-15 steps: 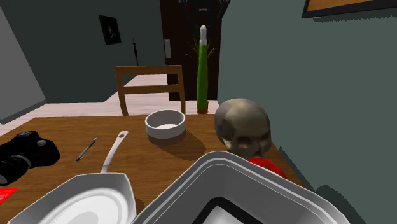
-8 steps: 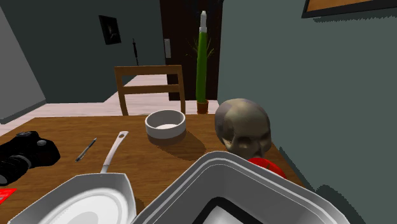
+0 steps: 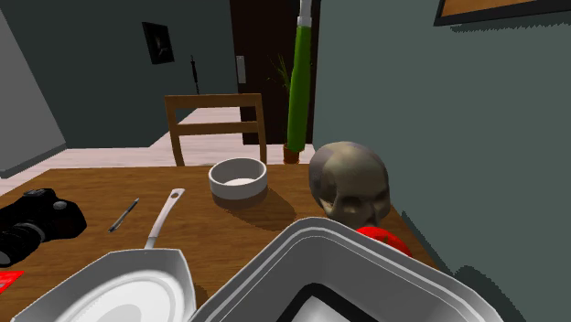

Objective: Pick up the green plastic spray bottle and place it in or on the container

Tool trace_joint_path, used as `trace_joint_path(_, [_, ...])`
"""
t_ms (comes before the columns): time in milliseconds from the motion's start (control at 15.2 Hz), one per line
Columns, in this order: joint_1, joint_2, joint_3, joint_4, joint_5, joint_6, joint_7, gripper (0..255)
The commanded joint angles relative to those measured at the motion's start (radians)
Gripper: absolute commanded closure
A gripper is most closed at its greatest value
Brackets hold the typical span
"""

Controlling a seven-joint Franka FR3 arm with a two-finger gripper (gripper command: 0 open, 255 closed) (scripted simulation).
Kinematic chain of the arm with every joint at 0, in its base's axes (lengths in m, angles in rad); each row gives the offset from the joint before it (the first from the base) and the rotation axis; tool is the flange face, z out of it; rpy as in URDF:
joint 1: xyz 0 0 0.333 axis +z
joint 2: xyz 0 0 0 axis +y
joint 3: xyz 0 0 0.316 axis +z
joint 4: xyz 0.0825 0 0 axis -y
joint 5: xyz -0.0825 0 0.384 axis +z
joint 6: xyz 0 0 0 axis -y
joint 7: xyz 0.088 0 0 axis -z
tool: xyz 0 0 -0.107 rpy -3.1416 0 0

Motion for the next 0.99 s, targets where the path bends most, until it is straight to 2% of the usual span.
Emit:
trace_joint_path(0, [-0.004,-0.09,-0.003,-0.092,0.007,0.002,-0.006,255])
trace_joint_path(462, [-0.013,-0.345,-0.022,-0.301,0.02,-0.043,-0.036,255])
trace_joint_path(924, [-0.019,-0.57,-0.046,-0.428,0.02,-0.14,-0.066,255])
